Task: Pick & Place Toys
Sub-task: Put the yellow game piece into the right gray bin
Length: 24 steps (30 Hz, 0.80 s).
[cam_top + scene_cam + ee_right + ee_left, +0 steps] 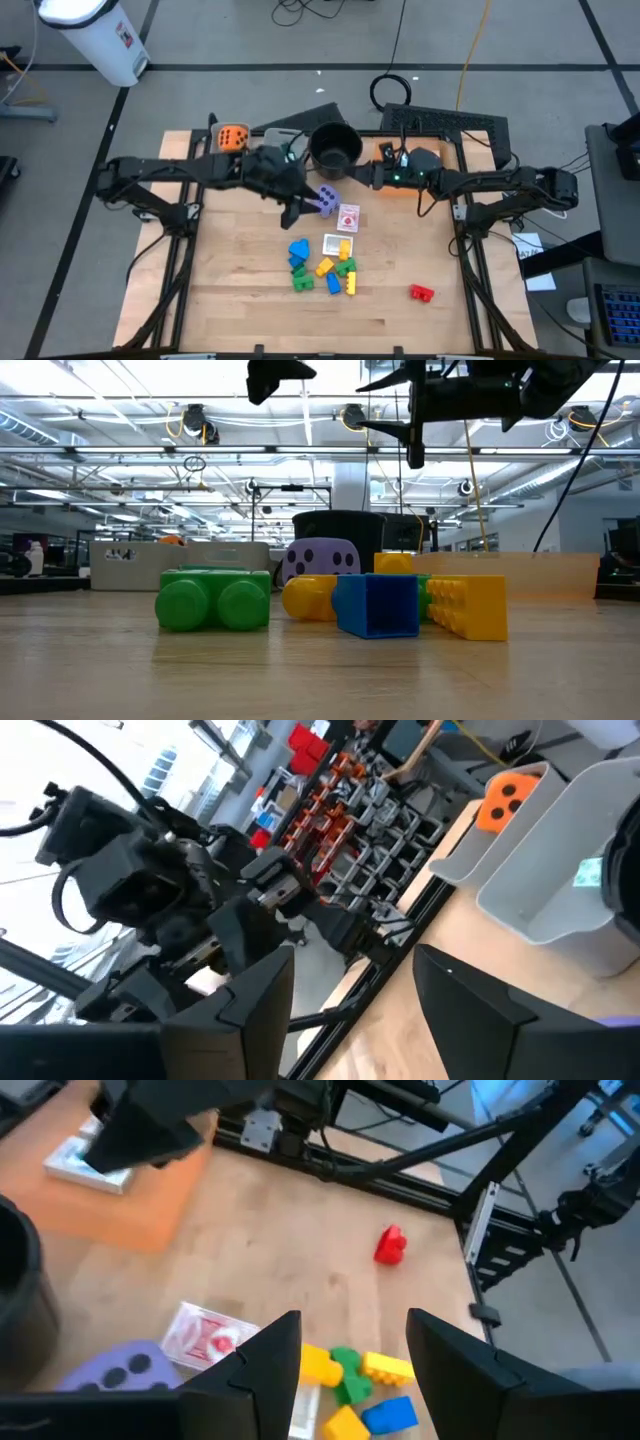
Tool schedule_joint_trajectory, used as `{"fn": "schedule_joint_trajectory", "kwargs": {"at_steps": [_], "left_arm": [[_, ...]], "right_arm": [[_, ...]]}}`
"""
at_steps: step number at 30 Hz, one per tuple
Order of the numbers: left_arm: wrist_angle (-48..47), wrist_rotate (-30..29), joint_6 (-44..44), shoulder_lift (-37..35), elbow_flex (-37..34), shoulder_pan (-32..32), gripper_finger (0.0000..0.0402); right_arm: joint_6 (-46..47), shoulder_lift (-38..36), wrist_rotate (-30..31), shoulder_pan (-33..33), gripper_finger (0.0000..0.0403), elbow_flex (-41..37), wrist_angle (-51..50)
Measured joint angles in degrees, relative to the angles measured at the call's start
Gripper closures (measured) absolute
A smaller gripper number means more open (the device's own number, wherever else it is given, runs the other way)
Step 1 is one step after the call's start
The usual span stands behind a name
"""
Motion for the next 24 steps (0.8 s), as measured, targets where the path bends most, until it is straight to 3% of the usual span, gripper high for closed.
{"fn": "schedule_joint_trajectory", "kwargs": {"at_steps": [8,17,24], "left_arm": [[4.07,-12.69,-6.24,0.02,-0.02,-7.44,0.0215],[18.68,-23.88,-15.80,0.02,-0.02,-14.29,0.0215],[25.52,-32.55,-16.59,0.81,-0.02,-21.07,0.0215]], "right_arm": [[0.09,0.00,0.00,0.58,0.0202,0.00,-0.36],[0.12,0.00,-0.02,0.58,0.0202,0.00,-0.43],[0.12,0.00,-0.02,0.58,0.0202,0.00,-0.41]]}}
